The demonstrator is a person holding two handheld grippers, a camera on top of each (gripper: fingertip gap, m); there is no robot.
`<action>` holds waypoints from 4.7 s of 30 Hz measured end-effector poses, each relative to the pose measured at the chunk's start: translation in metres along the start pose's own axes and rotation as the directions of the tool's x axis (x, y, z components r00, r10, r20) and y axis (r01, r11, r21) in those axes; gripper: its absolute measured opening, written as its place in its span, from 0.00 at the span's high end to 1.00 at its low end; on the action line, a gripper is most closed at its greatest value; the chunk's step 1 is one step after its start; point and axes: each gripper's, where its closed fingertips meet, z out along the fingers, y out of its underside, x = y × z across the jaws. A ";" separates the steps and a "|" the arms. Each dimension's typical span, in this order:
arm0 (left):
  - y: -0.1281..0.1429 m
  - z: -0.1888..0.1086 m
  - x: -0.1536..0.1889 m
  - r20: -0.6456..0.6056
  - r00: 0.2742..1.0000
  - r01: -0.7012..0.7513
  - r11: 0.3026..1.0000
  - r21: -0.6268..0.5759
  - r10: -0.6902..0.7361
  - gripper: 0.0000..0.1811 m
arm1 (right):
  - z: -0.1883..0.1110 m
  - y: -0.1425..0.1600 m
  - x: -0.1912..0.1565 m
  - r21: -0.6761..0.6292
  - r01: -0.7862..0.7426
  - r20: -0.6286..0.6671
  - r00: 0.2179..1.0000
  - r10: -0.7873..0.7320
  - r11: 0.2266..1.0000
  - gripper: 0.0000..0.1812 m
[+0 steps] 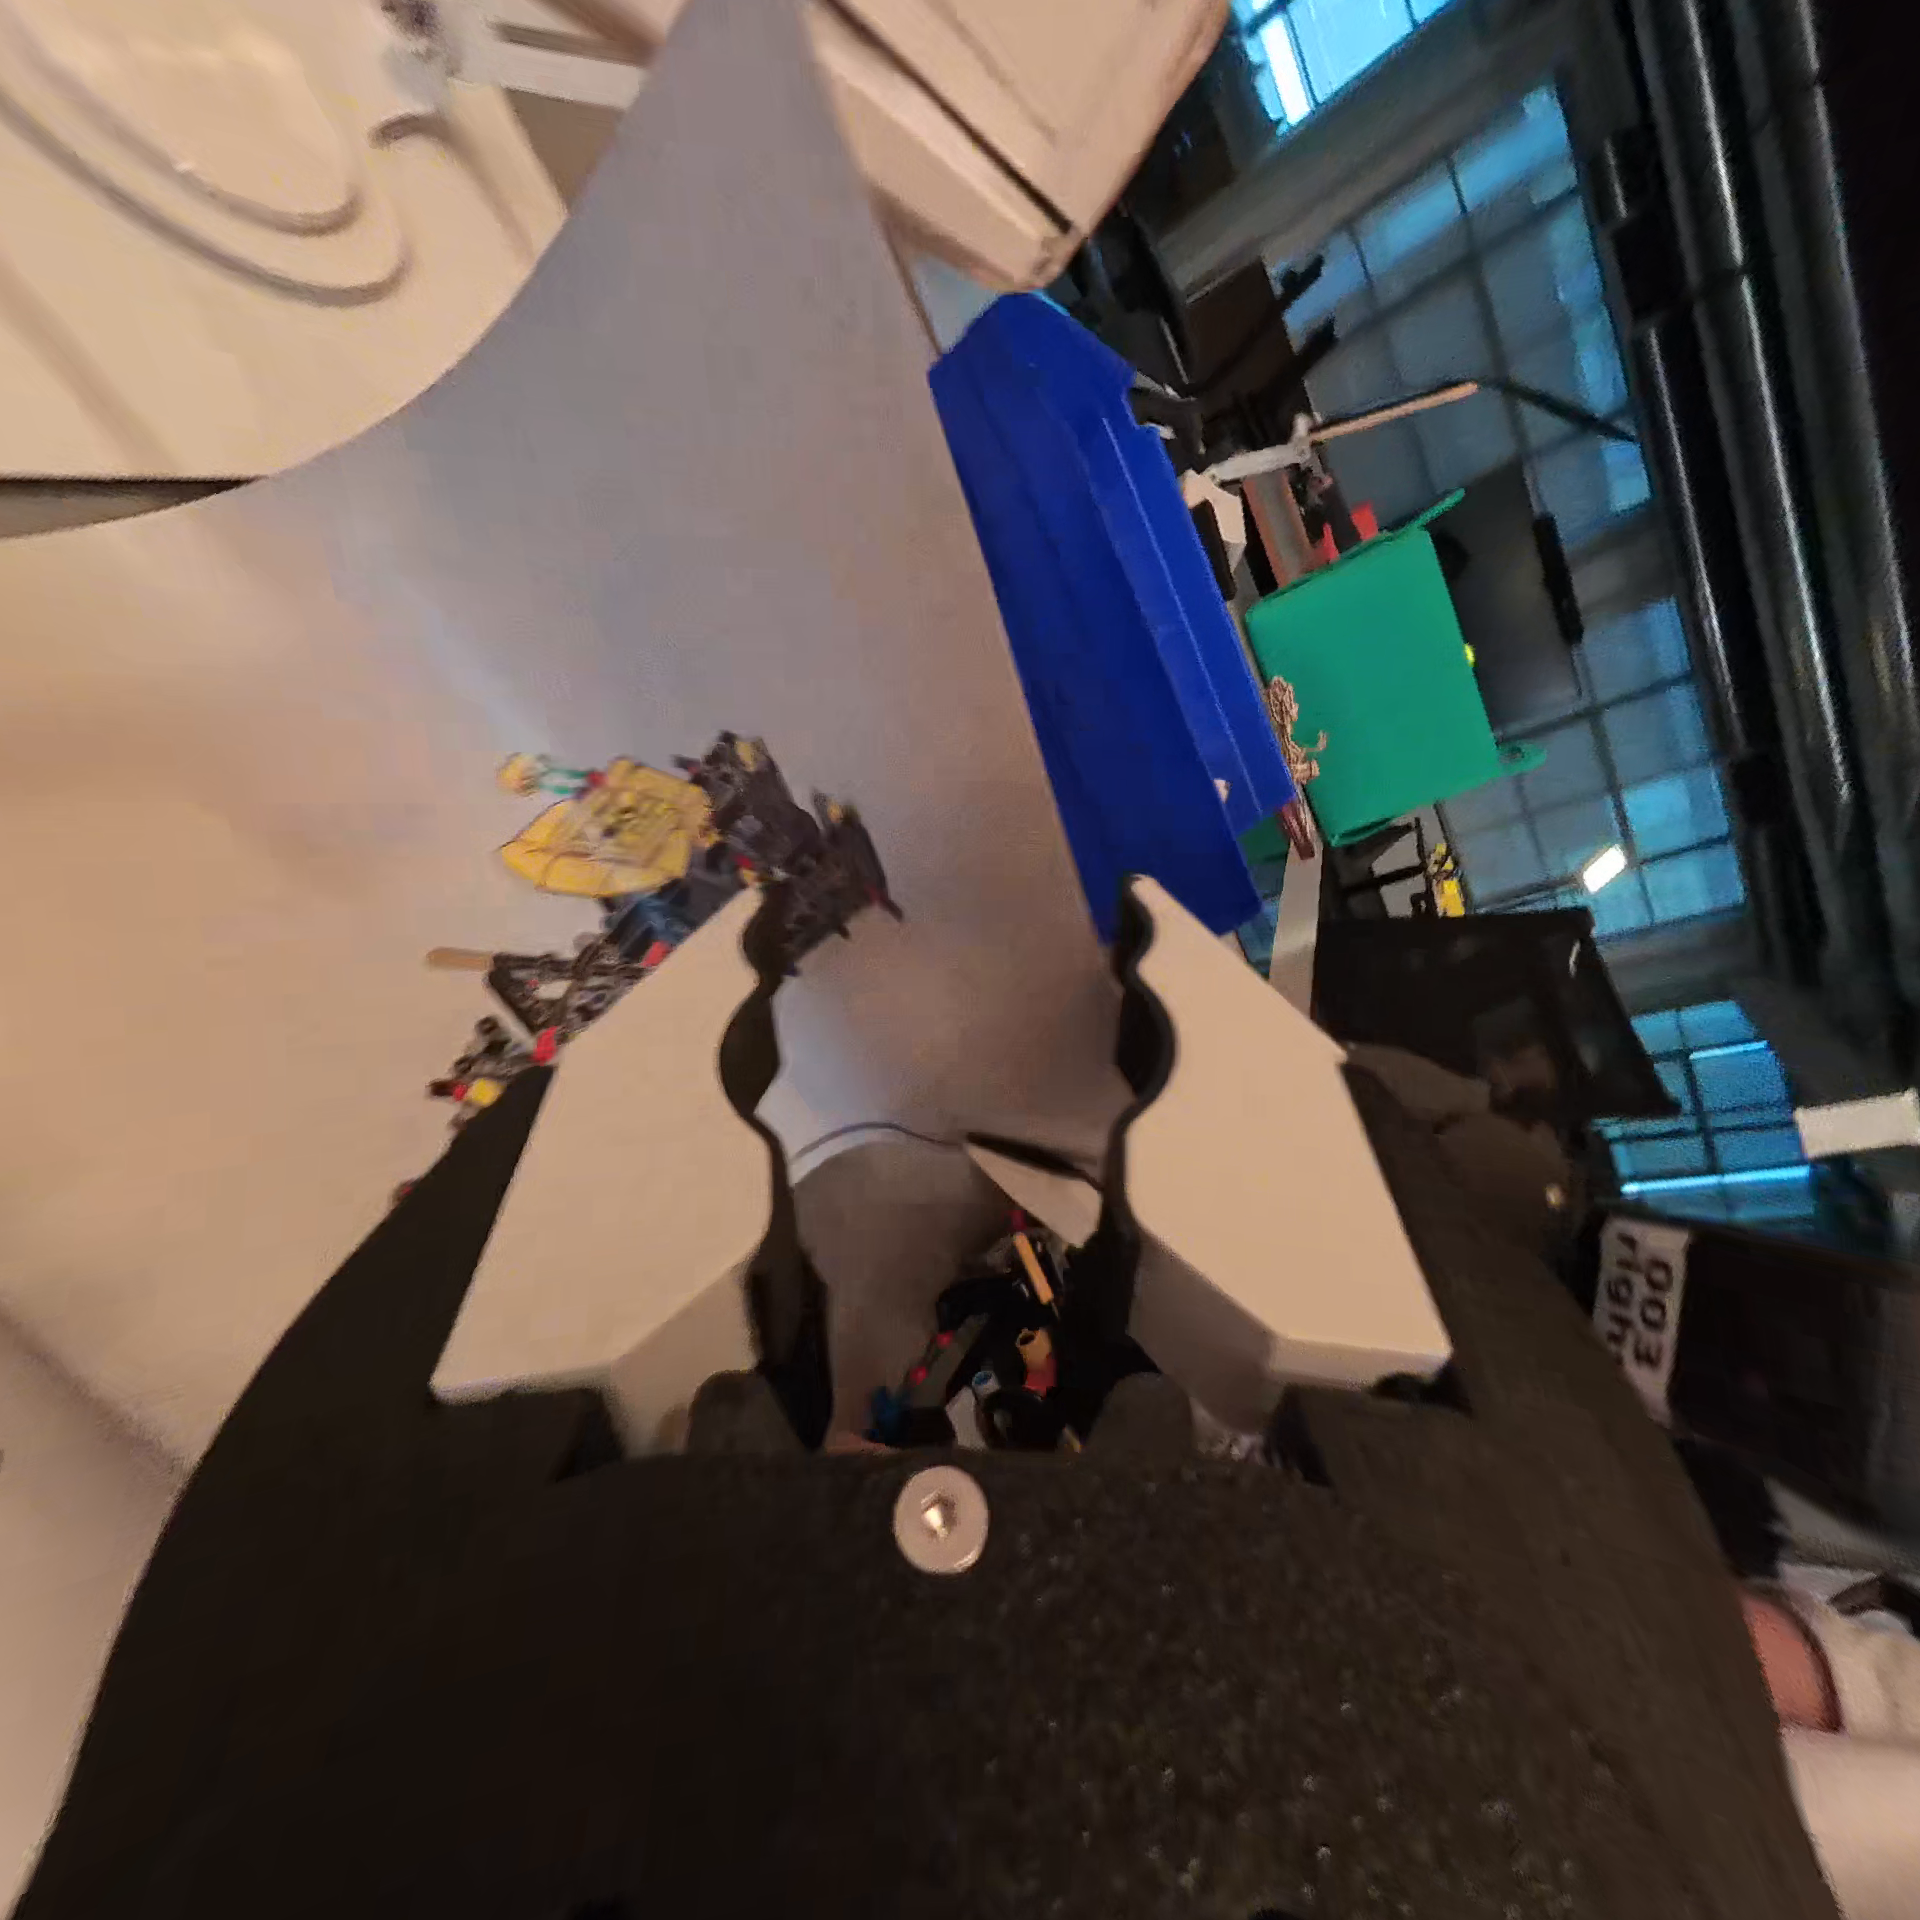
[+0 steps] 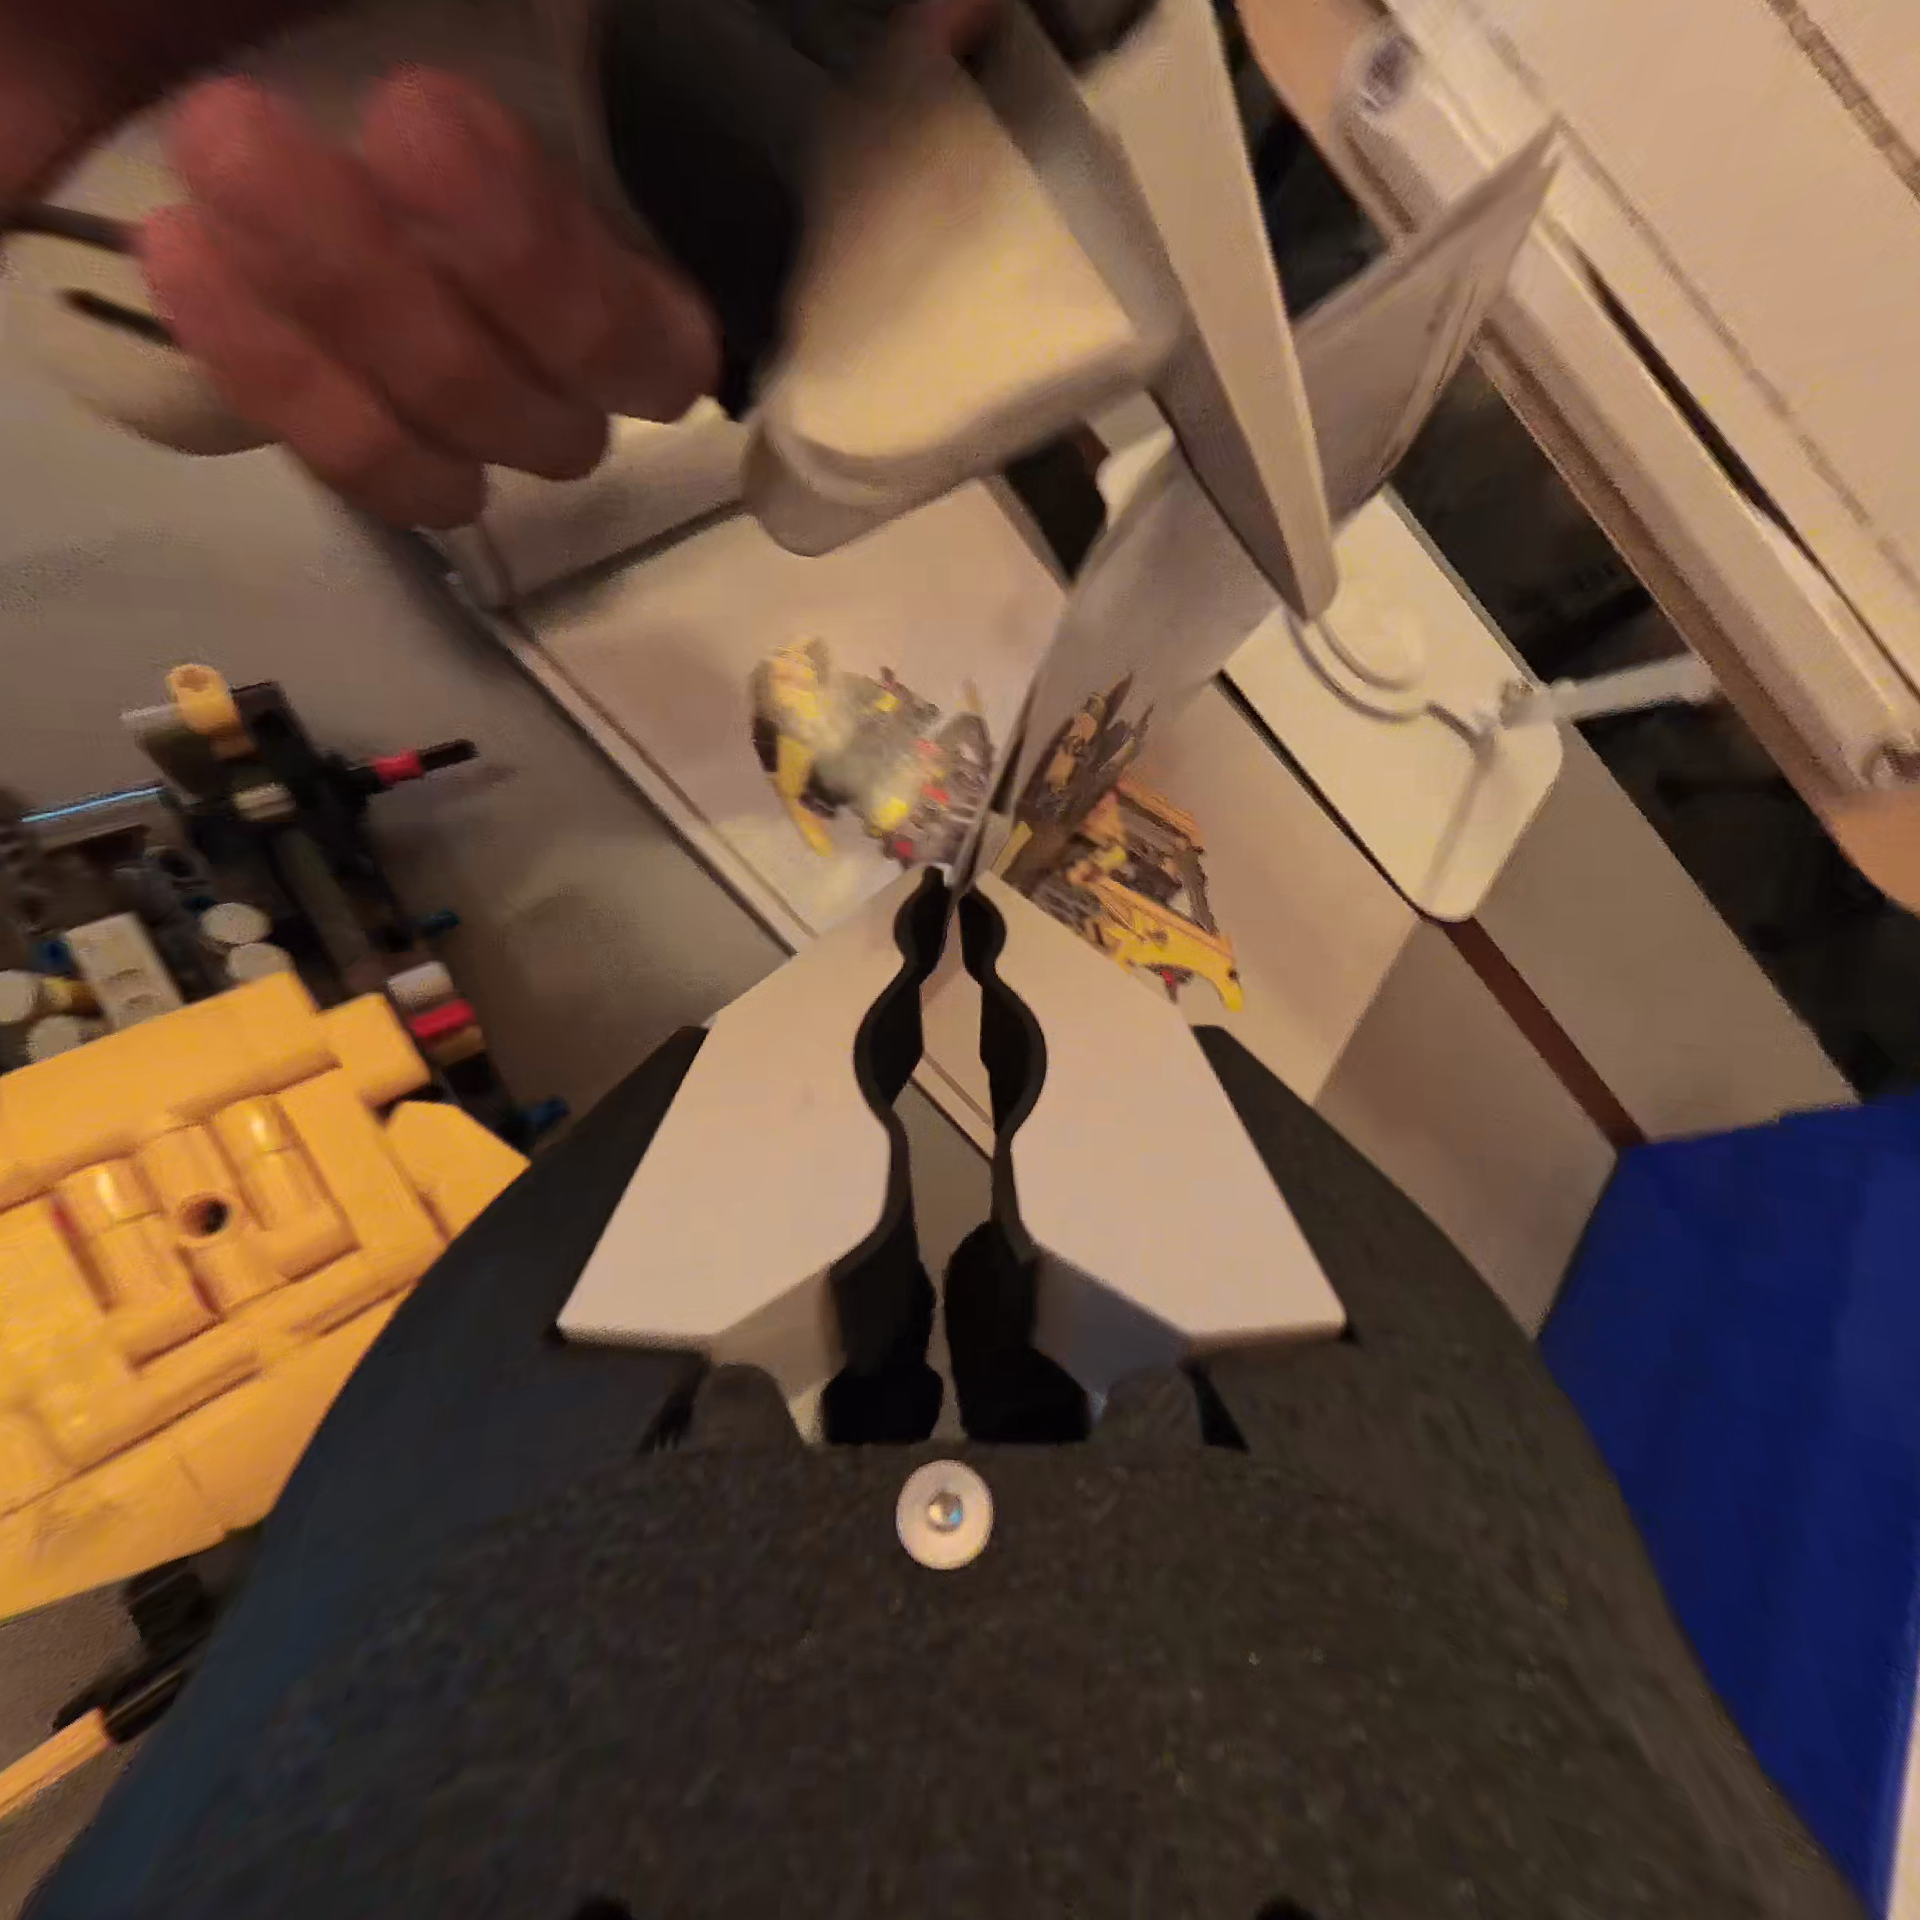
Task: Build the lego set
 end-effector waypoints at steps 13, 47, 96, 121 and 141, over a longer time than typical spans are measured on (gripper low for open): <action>-0.002 -0.027 -0.002 -0.310 0.935 0.195 0.980 0.039 -0.174 1.00 | 0.015 -0.043 0.009 -0.022 -0.604 0.504 0.681 0.531 0.797 0.39; 0.006 -0.016 0.014 -0.340 0.939 0.052 0.999 0.011 -0.045 1.00 | 0.016 -0.024 0.021 -0.069 -0.758 0.706 0.422 0.569 0.649 0.49; 0.024 -0.136 -0.036 -0.098 0.992 0.070 0.991 -0.116 -0.082 1.00 | -0.017 0.036 0.095 -0.065 -0.601 0.197 0.775 0.601 0.797 0.70; 0.049 -0.306 -0.186 0.550 0.831 0.141 0.923 -0.358 0.086 1.00 | 0.101 -0.071 -0.109 0.052 0.155 0.698 0.701 -0.147 0.987 1.00; -0.016 -0.084 -0.151 0.451 0.851 -0.176 0.956 -0.237 0.268 1.00 | 0.112 -0.063 -0.119 0.068 0.110 0.708 0.696 -0.125 0.992 1.00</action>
